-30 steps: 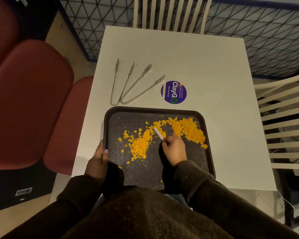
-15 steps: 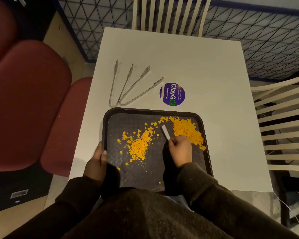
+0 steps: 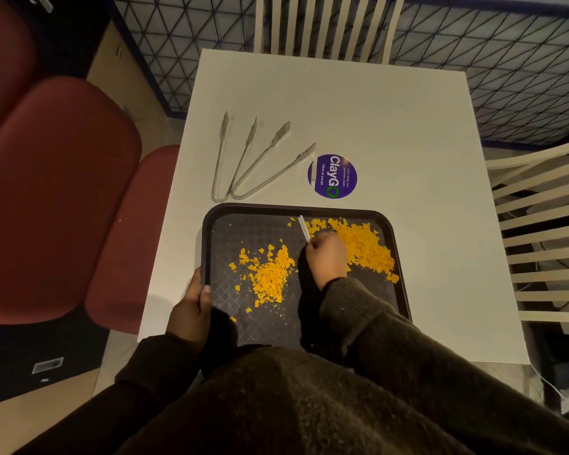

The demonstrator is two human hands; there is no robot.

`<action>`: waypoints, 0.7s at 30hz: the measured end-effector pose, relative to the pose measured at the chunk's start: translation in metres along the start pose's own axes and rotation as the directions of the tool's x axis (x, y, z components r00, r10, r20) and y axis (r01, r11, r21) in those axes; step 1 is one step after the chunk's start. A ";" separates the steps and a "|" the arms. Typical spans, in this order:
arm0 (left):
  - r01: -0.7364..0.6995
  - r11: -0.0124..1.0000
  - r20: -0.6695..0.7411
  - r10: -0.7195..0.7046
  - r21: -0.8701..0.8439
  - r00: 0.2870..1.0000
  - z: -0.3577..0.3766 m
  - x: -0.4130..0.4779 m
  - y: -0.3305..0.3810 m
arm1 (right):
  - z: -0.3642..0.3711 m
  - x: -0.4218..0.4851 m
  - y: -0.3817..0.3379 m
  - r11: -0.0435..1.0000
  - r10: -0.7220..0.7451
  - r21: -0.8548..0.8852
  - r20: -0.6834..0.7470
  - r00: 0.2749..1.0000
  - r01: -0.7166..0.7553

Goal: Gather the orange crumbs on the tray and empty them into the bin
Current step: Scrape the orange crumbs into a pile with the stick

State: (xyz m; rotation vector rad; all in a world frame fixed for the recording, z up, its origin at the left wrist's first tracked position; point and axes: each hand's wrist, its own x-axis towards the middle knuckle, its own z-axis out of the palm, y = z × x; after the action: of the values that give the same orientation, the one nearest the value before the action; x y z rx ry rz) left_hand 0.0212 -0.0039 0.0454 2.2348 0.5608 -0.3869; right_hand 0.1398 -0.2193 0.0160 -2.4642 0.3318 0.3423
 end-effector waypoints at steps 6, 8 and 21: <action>-0.032 0.999 -0.021 0.032 0.002 0.999 0.000 0.001 0.000 | -0.011 0.010 0.012 0.976 0.219 0.019 -0.047 0.975 -0.219; -0.028 1.000 -0.021 0.028 -0.013 0.999 0.000 0.002 0.000 | -0.016 0.008 0.015 0.974 0.226 0.038 -0.057 0.972 -0.224; -0.032 0.991 -0.019 0.029 -0.130 0.999 -0.005 0.011 0.002 | -0.024 -0.090 0.050 0.769 -0.571 -0.081 0.358 0.739 0.634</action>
State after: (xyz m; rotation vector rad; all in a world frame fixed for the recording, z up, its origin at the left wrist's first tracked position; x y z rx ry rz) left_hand 0.0318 0.0020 0.0451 2.1198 0.5446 -0.3073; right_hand 0.0436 -0.2588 0.0359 -2.4857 -0.6742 0.4872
